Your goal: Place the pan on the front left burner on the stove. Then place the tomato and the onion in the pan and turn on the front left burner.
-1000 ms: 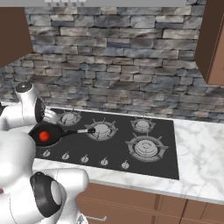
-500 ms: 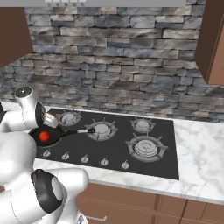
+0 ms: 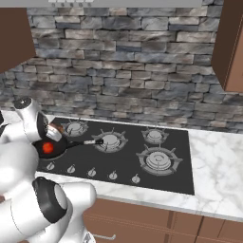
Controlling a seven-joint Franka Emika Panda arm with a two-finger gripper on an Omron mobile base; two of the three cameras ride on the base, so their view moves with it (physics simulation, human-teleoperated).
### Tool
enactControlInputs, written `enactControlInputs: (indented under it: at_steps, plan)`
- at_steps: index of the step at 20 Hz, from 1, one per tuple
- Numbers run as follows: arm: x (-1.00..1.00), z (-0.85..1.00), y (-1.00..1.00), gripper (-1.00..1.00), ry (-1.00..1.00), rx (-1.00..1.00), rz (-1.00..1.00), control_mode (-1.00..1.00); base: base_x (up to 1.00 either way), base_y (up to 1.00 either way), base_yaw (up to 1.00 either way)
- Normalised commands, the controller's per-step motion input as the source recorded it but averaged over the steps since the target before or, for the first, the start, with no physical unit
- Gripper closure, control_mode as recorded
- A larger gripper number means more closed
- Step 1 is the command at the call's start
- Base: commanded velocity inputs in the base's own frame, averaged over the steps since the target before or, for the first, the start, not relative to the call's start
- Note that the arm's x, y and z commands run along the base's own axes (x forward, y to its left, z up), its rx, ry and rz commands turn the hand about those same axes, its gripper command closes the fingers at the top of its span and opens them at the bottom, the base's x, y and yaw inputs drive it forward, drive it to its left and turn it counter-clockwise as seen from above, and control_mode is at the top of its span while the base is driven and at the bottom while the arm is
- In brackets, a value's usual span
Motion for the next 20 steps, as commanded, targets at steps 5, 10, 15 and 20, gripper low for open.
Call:
enactControlInputs:
  at_steps: [5, 10, 15, 20]
  plan:
    - [0.16, -0.26, 0.00, 1.00, 0.00, 0.00, -0.03, -1.00, 0.00, 0.00, 0.00]
    - [0.20, -0.25, 0.00, 1.00, 0.00, 0.00, -0.02, -1.00, 0.00, 0.00, 0.00]
    - [0.10, -0.14, 0.12, 1.00, 0.00, 0.00, -0.02, -1.00, 0.00, 0.00, 0.00]
    - [0.03, -0.11, 0.29, 1.00, 0.00, 0.00, -0.02, -1.00, 0.00, 0.00, 0.00]
